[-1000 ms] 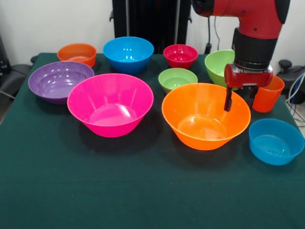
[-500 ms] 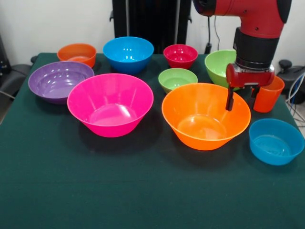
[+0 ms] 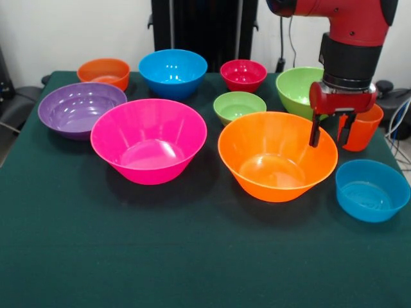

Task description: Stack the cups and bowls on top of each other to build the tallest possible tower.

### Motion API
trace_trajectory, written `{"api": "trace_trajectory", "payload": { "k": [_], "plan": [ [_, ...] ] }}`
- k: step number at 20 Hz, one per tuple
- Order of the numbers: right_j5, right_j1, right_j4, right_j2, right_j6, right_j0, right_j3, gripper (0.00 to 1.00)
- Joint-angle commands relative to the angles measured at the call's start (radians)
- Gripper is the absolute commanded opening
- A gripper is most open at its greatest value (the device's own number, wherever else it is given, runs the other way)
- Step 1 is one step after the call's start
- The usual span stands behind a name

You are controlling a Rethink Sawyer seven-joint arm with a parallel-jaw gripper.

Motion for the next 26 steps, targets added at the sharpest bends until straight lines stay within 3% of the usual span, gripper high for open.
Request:
{"api": "trace_trajectory", "payload": {
  "k": [1, 7, 8, 26],
  "plan": [
    [0.029, 0.017, 0.023, 0.052, 0.167, 0.018, 0.018, 1.0],
    [0.026, 0.022, 0.012, 0.058, 0.152, 0.009, 0.018, 1.0],
    [0.021, 0.022, 0.01, 0.058, 0.151, 0.009, 0.018, 0.0],
    [0.013, 0.016, 0.018, 0.062, 0.163, 0.009, 0.023, 0.0]
  ]
}}
